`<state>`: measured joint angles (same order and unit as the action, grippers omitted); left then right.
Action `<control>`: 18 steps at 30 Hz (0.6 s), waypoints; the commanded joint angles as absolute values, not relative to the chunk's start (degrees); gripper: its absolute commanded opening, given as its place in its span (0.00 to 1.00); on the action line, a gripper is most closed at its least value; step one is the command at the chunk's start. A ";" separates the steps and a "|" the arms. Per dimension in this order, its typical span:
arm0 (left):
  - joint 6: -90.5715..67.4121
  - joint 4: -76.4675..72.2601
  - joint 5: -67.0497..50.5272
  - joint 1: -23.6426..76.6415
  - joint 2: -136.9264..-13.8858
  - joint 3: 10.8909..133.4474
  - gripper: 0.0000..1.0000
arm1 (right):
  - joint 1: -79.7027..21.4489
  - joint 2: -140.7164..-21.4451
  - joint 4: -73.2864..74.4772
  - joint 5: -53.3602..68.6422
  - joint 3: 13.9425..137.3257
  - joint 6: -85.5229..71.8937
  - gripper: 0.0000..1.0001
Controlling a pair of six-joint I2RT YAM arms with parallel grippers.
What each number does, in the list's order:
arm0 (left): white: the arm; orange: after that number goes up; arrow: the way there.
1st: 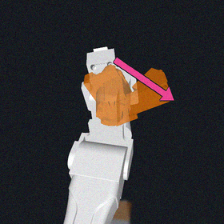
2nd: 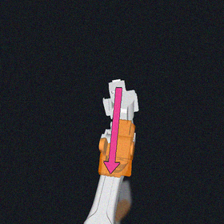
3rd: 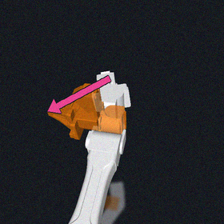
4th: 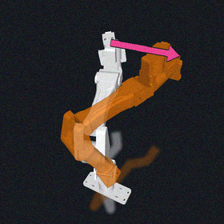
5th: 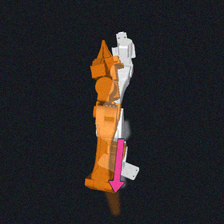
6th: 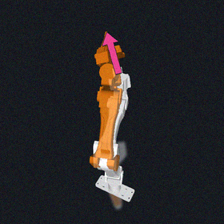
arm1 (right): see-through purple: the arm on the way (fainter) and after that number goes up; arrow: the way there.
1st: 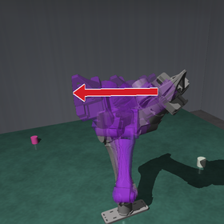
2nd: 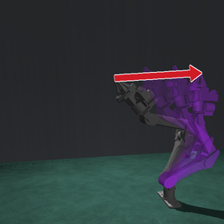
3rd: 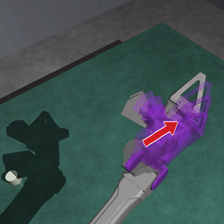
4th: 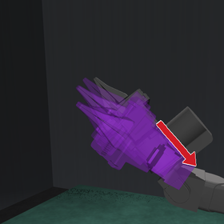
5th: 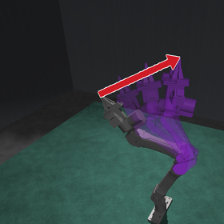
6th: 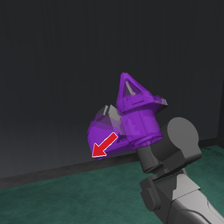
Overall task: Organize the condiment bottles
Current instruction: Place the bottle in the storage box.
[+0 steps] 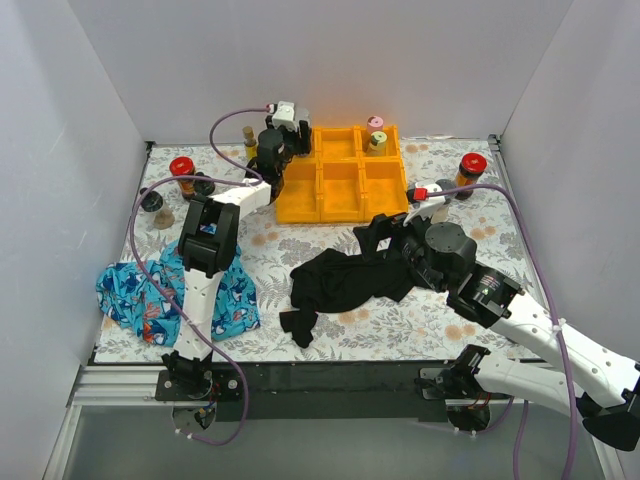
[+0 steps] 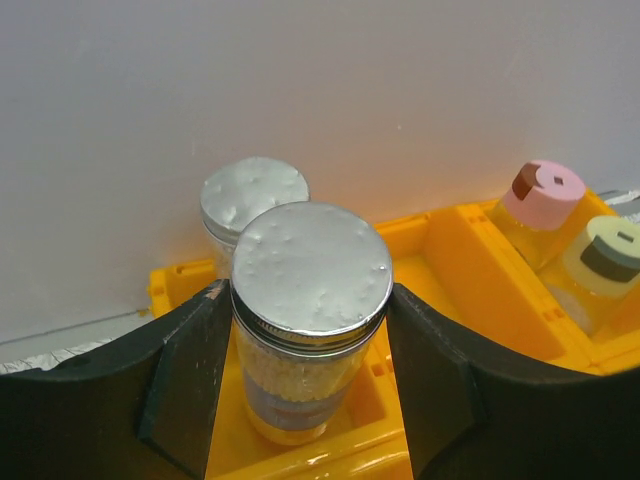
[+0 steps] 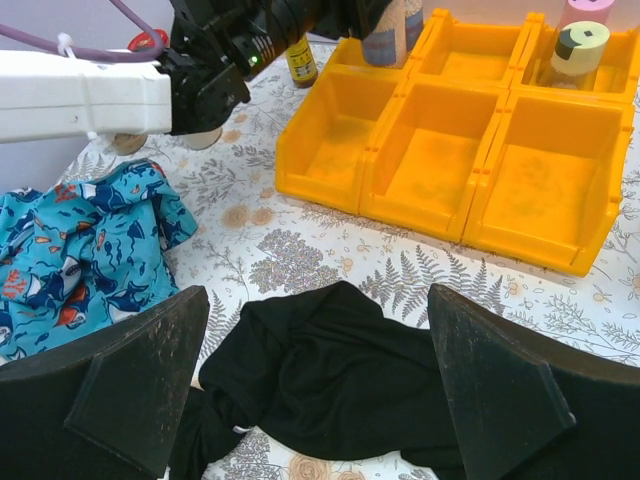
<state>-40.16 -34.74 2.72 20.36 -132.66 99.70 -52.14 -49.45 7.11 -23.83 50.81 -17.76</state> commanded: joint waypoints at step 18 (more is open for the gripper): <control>-41.49 -38.14 4.65 20.04 -134.83 102.93 0.62 | -51.94 -47.46 3.34 -24.79 52.47 -16.00 0.99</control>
